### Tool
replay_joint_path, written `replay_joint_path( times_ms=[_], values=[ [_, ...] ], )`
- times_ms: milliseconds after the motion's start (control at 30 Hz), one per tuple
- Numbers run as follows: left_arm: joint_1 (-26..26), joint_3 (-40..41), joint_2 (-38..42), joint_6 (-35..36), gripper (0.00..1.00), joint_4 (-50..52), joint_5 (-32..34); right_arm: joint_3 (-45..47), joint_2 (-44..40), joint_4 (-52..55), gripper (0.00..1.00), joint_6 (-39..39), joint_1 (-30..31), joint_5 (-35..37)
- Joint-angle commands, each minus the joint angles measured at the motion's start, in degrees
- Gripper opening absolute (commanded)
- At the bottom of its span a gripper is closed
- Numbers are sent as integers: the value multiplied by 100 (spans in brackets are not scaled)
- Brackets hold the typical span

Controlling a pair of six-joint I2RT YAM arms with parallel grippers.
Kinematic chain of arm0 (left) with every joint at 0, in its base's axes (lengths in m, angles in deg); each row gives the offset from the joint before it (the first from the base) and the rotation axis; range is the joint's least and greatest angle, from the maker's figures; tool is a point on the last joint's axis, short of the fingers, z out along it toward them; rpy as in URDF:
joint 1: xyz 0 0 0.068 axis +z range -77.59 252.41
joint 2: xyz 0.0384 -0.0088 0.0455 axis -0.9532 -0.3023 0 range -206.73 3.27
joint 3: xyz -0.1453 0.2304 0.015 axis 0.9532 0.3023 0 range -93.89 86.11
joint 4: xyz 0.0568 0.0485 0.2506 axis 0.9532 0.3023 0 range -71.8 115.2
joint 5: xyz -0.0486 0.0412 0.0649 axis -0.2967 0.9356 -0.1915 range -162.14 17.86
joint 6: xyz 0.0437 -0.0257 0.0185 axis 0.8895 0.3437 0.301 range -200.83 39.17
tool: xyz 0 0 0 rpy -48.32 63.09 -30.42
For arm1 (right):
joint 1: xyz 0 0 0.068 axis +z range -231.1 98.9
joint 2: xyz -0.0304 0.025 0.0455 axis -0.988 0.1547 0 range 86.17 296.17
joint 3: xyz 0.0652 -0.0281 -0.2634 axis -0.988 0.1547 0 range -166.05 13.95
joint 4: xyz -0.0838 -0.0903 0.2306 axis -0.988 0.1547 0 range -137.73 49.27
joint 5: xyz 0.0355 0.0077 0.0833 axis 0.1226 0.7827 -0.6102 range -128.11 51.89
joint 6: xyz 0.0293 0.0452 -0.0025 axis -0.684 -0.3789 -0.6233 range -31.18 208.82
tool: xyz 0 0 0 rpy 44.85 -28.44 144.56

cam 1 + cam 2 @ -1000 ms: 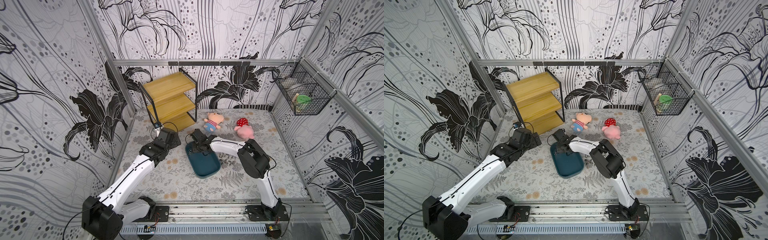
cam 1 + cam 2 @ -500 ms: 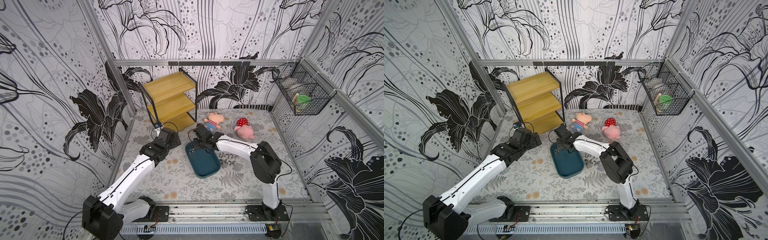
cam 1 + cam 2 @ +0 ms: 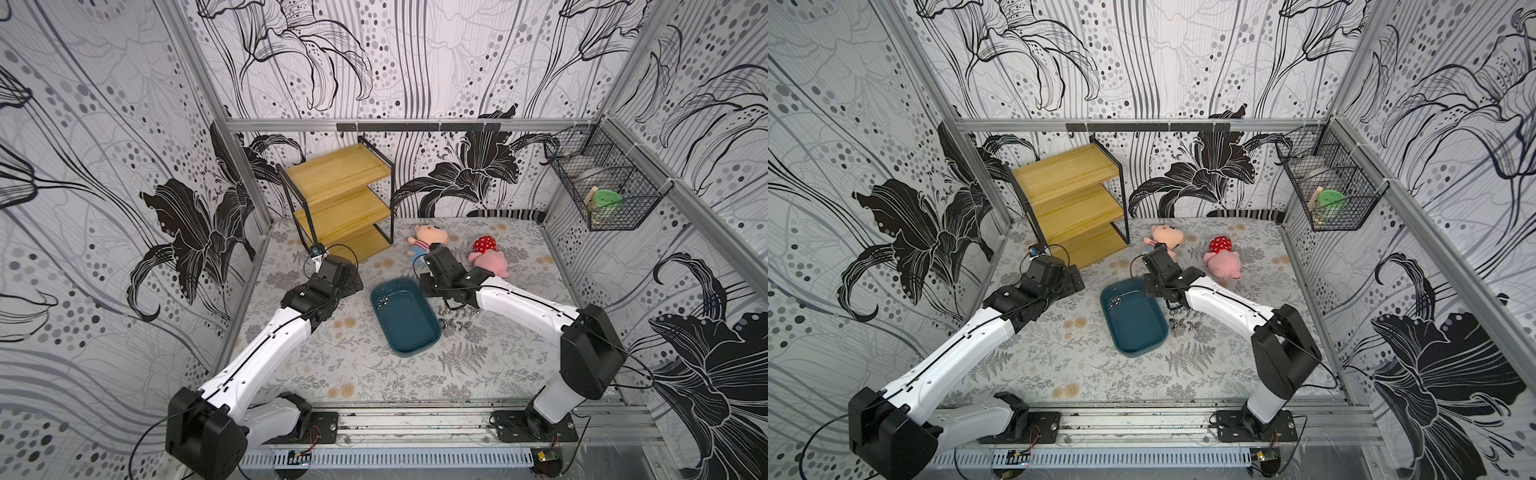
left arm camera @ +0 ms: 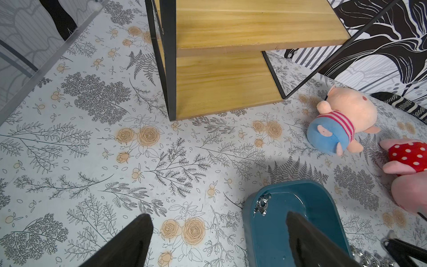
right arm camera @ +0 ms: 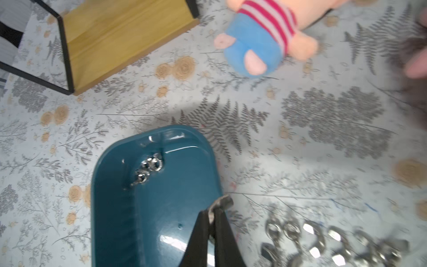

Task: Take out the wing nut from the storage box
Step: Place the wing nut at the center of the board.

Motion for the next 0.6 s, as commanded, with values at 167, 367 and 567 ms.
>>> replay_joint_path(
  times_ms=[167, 367, 567],
  values=[
    [-48, -96, -65, -3, 95, -202, -32, 1117, -1122, 450, 2, 16, -635, 138],
    [-50, -126, -95, -3, 95, -211, -32, 1648, -1478, 595, 2, -61, -852, 56],
    [-59, -124, -133, -12, 95, -228, -41, 2032, -1613, 664, 2, -79, -1025, -92]
  ],
)
